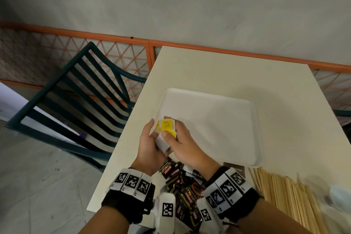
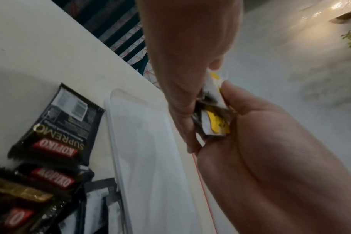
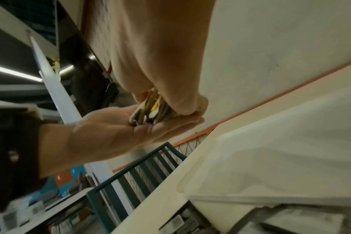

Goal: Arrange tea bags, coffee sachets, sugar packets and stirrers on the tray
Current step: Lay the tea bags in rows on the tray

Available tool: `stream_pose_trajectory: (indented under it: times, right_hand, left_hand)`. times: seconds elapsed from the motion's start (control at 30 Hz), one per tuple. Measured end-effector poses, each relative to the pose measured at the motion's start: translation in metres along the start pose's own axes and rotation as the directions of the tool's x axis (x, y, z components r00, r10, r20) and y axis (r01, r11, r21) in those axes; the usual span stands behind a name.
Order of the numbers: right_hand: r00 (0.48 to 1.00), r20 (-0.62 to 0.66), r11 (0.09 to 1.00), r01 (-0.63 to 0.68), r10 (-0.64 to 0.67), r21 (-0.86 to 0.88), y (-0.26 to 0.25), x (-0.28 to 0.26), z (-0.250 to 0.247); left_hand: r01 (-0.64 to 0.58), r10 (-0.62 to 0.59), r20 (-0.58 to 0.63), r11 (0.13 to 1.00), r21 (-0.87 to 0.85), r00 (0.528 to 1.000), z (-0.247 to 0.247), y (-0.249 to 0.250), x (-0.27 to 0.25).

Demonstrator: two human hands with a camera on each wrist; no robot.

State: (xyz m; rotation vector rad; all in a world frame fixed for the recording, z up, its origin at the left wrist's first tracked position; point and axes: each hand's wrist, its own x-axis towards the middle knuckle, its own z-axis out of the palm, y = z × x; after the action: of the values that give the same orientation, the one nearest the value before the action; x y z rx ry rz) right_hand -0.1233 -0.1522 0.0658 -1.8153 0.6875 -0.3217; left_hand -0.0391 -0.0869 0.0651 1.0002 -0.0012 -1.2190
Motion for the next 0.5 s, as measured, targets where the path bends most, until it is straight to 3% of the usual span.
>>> stream_pose_trajectory:
  times: [0.1,0.2,0.5]
  right_hand:
    - [1.0,0.008,0.972,0.002,-0.001,-0.234,0.004,-0.003,-0.014]
    - [0.999,0.044,0.943,0.025,-0.011,-0.333,0.014,-0.002,-0.031]
    - [0.973,-0.166,0.975,0.133,-0.163,-0.176,0.041,-0.022,-0.06]
  left_hand:
    - [-0.006,0.005,0.062,1.0,0.019,0.998,0.01,-0.007,-0.003]
    - [-0.014,0.014,0.086,1.0,0.008,0.996,0.018,-0.014,-0.002]
    - [-0.231,0.225,-0.058,0.966,-0.115,0.973,0.052,-0.038,0.007]
